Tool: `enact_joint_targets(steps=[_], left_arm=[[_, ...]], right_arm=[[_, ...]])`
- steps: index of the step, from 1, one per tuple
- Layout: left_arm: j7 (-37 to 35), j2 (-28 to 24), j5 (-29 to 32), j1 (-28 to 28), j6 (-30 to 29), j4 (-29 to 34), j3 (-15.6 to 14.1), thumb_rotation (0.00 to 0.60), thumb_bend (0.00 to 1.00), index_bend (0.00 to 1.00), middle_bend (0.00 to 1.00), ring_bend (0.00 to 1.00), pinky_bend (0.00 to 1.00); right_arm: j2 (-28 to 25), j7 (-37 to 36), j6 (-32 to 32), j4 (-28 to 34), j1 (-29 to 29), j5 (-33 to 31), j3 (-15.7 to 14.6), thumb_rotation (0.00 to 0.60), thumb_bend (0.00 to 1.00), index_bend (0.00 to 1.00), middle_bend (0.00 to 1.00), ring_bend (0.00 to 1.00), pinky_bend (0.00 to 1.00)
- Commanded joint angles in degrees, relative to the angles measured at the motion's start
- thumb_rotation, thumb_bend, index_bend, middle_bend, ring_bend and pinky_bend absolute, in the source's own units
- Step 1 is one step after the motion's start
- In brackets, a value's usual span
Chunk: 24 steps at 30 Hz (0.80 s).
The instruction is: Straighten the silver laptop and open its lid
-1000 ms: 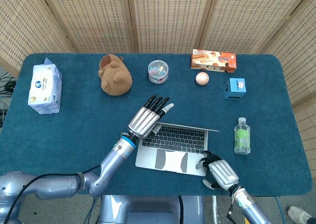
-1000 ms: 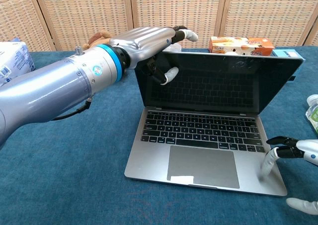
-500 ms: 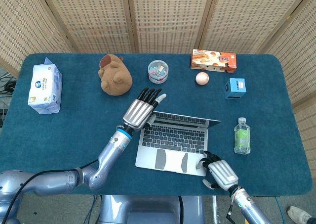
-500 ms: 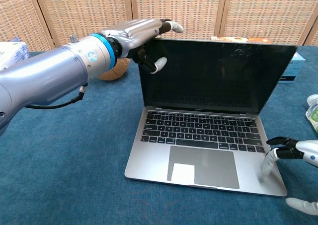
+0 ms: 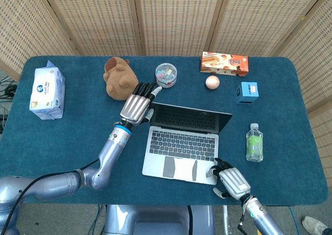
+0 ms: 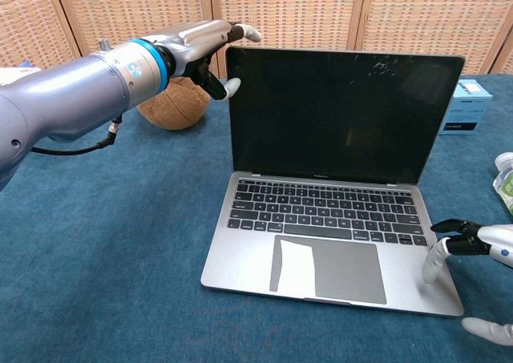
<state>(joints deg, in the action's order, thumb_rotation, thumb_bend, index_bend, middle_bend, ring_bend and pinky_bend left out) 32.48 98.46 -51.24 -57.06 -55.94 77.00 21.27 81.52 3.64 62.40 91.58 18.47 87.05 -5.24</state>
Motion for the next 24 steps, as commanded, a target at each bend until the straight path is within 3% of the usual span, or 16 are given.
enact_joint_targets(steps=[1, 14, 21, 24], left_arm=[[0.8, -0.2, 2.0, -0.6, 0.8, -1.3, 0.3, 0.600, 0.53, 0.06, 0.00, 0.00, 0.00], [0.7, -1.0, 5.1, -1.3, 1.0, -2.1, -0.1, 0.600, 0.53, 0.04, 0.00, 0.00, 0.00], [-3.6, -5.2, -1.8, 2.1, -3.4, 6.9, -2.0, 0.600, 0.53, 0.03, 0.00, 0.00, 0.00], [-4.9, -9.4, -5.2, 5.3, -6.5, 14.3, -3.9, 0.600, 0.53, 0.02, 0.00, 0.00, 0.00]], right_arm=[[-0.1, 0.2, 0.0, 0.1, 0.0, -0.1, 0.1, 0.600, 0.36, 0.34, 0.30, 0.04, 0.14], [-0.3, 0.5, 0.0, 0.6, 0.0, -0.3, 0.2, 0.600, 0.36, 0.34, 0.30, 0.04, 0.14], [-2.1, -0.7, 3.7, 3.5, -0.2, 2.7, 0.8, 0.600, 0.36, 0.34, 0.30, 0.04, 0.14], [-4.7, -0.2, 5.9, 5.9, -0.1, 4.0, 1.8, 0.600, 0.36, 0.34, 0.30, 0.04, 0.14]])
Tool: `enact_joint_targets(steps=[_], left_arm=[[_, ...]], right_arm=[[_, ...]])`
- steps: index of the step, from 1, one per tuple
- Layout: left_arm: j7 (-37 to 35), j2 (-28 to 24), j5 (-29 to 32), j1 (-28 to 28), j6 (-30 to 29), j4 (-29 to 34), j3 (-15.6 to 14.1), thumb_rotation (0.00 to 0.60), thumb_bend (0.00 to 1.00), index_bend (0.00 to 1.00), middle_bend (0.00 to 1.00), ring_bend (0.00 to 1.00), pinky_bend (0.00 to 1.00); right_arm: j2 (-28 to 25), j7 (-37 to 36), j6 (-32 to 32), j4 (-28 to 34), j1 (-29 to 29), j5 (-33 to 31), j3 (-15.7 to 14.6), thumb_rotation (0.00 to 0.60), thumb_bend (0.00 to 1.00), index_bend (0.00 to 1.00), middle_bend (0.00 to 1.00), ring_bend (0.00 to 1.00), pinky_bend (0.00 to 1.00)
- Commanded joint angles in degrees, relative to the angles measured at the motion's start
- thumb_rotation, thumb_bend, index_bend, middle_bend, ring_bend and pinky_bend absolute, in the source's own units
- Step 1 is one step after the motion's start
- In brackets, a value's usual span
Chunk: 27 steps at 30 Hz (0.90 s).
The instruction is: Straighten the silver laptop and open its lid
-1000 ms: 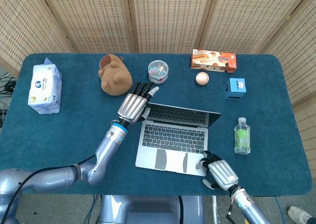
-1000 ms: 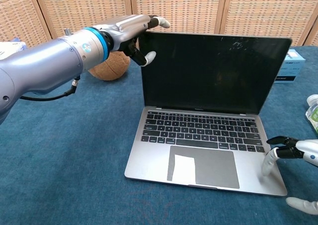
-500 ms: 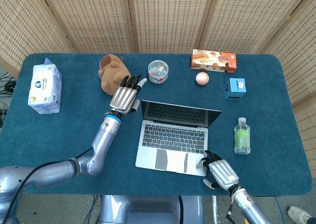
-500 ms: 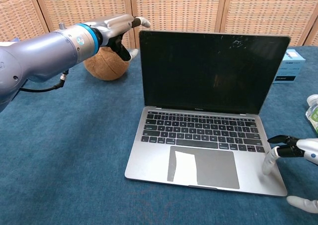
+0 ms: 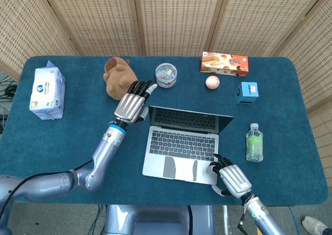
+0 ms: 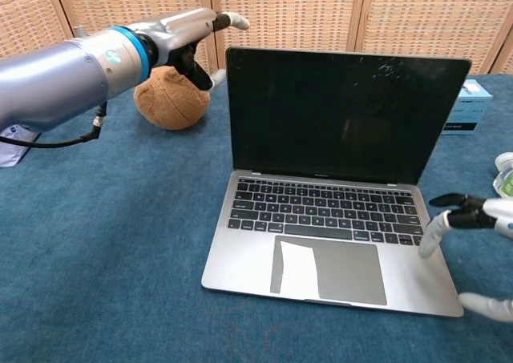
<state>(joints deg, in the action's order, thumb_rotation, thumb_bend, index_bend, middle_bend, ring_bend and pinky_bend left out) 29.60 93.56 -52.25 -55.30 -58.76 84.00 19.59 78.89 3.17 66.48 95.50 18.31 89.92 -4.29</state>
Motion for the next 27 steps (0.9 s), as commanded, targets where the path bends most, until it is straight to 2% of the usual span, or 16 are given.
enact_joint_targets(steps=[1, 8, 14, 19, 24, 27], left_arm=[[-2.2, -5.8, -4.6, 4.5, -4.3, 9.3, -2.7, 0.600, 0.53, 0.02, 0.00, 0.00, 0.00], [-4.5, -16.2, -8.7, 11.8, -8.5, 20.9, -7.4, 0.600, 0.51, 0.02, 0.00, 0.00, 0.00], [-9.9, -24.6, -16.8, 19.5, -13.7, 25.2, -13.1, 0.600, 0.43, 0.02, 0.00, 0.00, 0.00], [-13.1, -28.9, -23.7, 26.1, -20.2, 24.7, -17.4, 0.600, 0.41, 0.02, 0.00, 0.00, 0.00], [-15.4, -30.2, -26.0, 31.0, -24.0, 22.5, -19.9, 0.600, 0.39, 0.02, 0.00, 0.00, 0.00], [-16.2, -30.1, -25.1, 34.8, -26.6, 20.3, -21.3, 0.600, 0.39, 0.02, 0.00, 0.00, 0.00]], right_arm=[[-2.8, 0.4, 2.3, 2.7, 0.0, 1.2, 1.2, 0.600, 0.36, 0.34, 0.30, 0.04, 0.14], [-7.5, 0.2, 5.6, 4.9, -0.9, -0.7, 3.6, 0.600, 0.36, 0.34, 0.29, 0.04, 0.14], [-10.5, -0.3, 8.2, 5.0, -2.2, -3.5, 5.7, 0.600, 0.35, 0.32, 0.27, 0.03, 0.14], [-12.7, -0.7, 10.5, 4.3, -4.1, -6.6, 7.0, 0.600, 0.34, 0.30, 0.26, 0.02, 0.14], [-13.7, 0.0, 12.5, 3.2, -5.8, -8.5, 7.6, 0.600, 0.34, 0.27, 0.24, 0.01, 0.14], [-14.3, 0.9, 14.0, 2.4, -7.3, -10.4, 7.9, 0.600, 0.34, 0.25, 0.22, 0.00, 0.14]])
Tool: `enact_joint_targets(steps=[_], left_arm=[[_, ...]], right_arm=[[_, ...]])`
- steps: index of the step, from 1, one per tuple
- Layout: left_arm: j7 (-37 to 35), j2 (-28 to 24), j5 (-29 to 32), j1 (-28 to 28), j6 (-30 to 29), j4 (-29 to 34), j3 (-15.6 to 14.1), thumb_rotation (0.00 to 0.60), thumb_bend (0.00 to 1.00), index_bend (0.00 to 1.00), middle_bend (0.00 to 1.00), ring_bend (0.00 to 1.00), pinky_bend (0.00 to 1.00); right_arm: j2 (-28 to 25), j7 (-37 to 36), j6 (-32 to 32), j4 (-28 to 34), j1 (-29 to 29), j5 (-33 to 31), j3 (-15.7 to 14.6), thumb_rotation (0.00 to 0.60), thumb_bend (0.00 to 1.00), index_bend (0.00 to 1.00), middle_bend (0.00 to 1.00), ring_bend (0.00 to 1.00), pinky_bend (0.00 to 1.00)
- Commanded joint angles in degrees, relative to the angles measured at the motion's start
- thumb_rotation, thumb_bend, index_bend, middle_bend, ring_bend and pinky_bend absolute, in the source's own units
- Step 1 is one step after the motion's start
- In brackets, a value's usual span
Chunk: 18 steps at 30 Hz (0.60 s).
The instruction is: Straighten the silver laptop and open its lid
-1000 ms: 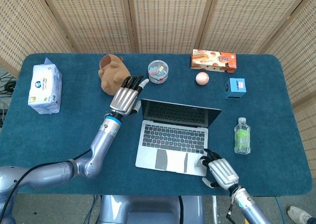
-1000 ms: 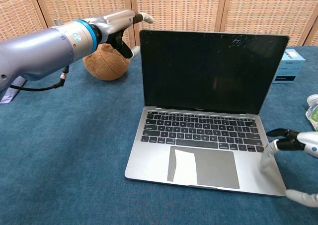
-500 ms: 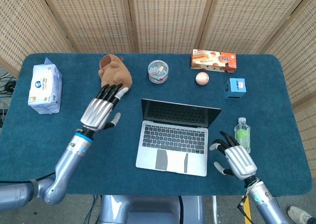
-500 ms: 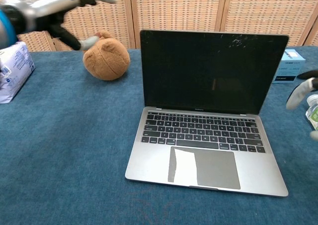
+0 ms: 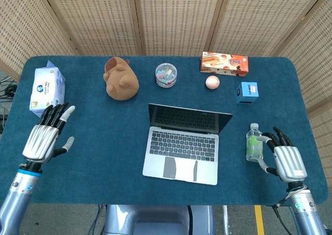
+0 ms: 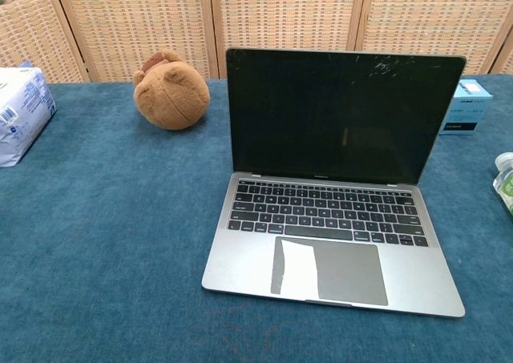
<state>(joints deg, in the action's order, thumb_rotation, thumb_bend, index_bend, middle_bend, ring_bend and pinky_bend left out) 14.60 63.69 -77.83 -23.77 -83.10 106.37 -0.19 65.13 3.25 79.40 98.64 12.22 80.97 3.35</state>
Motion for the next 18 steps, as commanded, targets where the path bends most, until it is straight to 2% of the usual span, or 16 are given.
enact_joint_targets(steps=[1, 11, 18], left_arm=[[-2.2, 0.2, 1.0, 5.1, -3.5, -3.0, -2.1, 0.600, 0.38, 0.02, 0.00, 0.00, 0.00], [-4.6, 2.1, -1.4, 11.3, -6.8, -5.7, -3.4, 0.600, 0.37, 0.02, 0.00, 0.00, 0.00], [-4.3, 2.8, -3.4, 12.4, -6.8, -5.9, -3.1, 0.600, 0.37, 0.02, 0.00, 0.00, 0.00]], right_arm=[[-0.5, 1.2, 2.0, -1.2, -2.0, -2.2, 0.3, 0.600, 0.34, 0.24, 0.21, 0.00, 0.14], [0.1, 2.4, 5.2, -1.7, -5.4, -3.7, 0.4, 0.600, 0.34, 0.22, 0.19, 0.00, 0.14], [0.2, 2.2, 5.5, -1.8, -6.1, -4.1, 0.9, 0.600, 0.34, 0.22, 0.19, 0.00, 0.14]])
